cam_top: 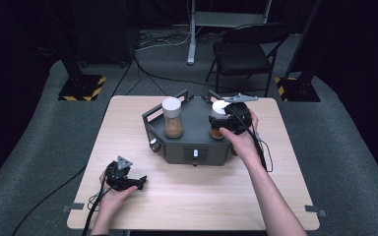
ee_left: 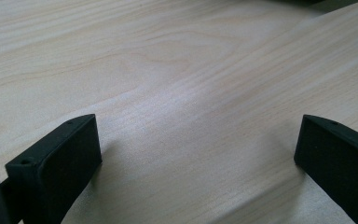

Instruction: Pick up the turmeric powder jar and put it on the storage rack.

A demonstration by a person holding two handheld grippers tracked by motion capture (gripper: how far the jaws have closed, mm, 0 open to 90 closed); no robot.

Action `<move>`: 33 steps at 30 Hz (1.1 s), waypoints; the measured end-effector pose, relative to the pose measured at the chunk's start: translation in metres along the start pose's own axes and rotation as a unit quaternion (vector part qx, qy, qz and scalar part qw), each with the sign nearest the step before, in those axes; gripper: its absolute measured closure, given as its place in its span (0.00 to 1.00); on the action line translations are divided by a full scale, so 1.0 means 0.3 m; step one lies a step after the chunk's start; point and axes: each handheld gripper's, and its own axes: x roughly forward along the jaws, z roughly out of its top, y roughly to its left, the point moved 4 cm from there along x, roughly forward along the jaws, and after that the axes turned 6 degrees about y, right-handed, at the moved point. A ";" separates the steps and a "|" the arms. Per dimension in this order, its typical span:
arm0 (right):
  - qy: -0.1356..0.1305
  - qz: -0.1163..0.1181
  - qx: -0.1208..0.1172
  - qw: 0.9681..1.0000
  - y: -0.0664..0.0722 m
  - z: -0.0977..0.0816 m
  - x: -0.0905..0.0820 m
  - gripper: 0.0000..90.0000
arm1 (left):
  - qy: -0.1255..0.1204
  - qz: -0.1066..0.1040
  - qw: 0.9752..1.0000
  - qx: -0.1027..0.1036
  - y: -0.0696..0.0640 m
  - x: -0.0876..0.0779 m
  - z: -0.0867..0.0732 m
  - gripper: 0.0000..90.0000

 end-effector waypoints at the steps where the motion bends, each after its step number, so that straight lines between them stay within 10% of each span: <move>1: 0.001 0.004 -0.002 1.000 -0.002 -0.001 -0.006 0.14 | 0.000 0.000 1.000 0.000 0.000 0.000 0.000 0.00; 33: -0.038 -0.024 0.033 0.998 -0.095 -0.304 -0.131 0.05 | 0.000 0.001 1.000 -0.001 -0.002 0.000 0.000 0.00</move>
